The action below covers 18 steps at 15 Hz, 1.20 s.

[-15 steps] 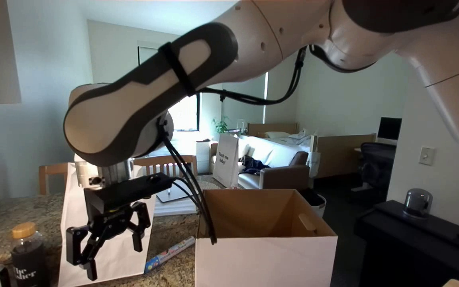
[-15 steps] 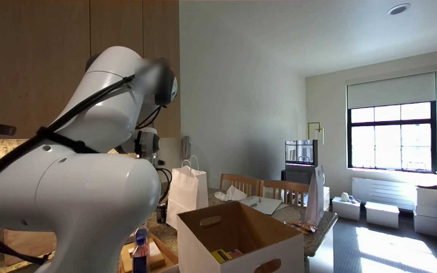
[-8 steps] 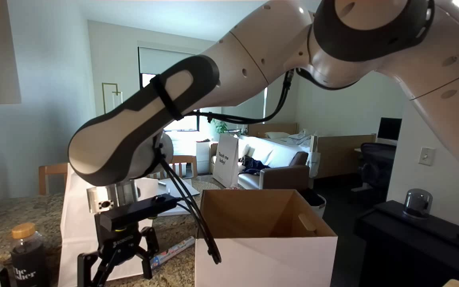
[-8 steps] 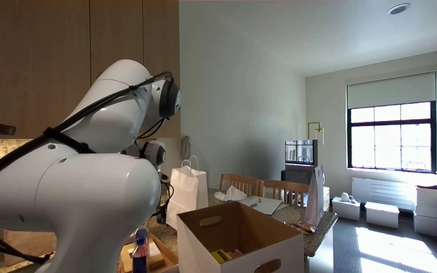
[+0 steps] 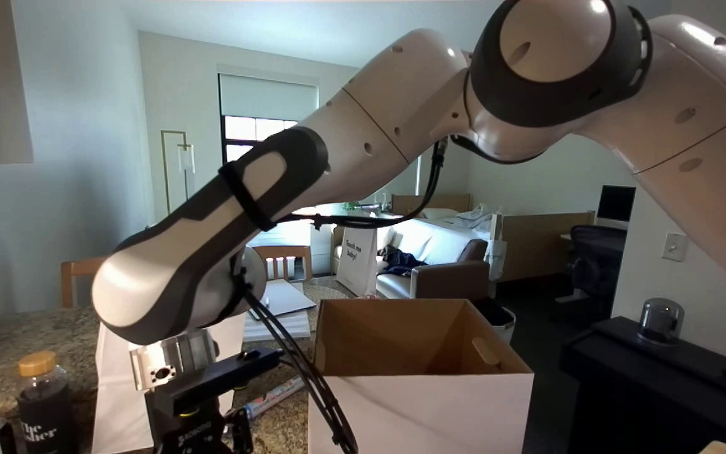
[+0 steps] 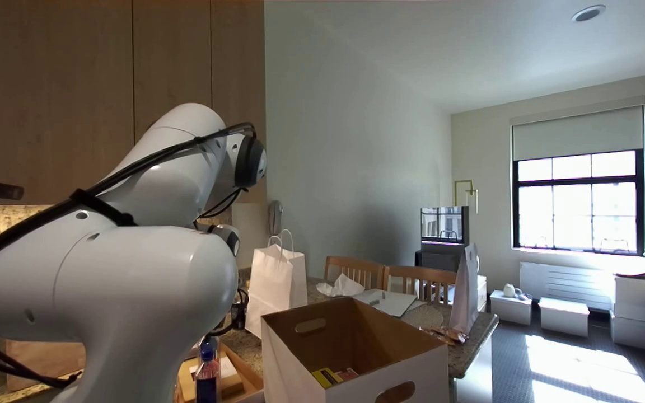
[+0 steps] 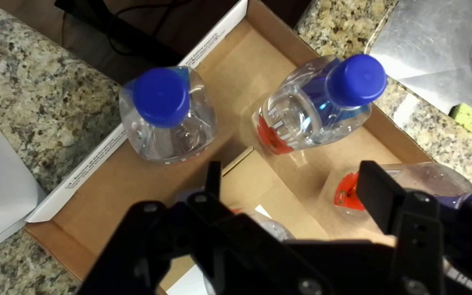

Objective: Put two empty water bottles inside the white storage box

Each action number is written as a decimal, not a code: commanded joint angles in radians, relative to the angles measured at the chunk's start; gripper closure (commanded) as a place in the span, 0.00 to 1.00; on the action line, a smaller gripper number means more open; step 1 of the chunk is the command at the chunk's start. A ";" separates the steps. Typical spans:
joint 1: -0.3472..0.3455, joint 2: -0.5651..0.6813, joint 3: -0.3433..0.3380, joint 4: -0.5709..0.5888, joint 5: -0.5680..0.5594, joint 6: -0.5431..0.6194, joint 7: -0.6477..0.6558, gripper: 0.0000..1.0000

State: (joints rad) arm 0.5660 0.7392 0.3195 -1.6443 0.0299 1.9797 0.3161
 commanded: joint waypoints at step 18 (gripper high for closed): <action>0.099 0.030 -0.115 0.113 -0.038 0.041 0.029 0.60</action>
State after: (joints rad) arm 0.6480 0.7609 0.2155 -1.5441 0.0134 2.0157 0.3190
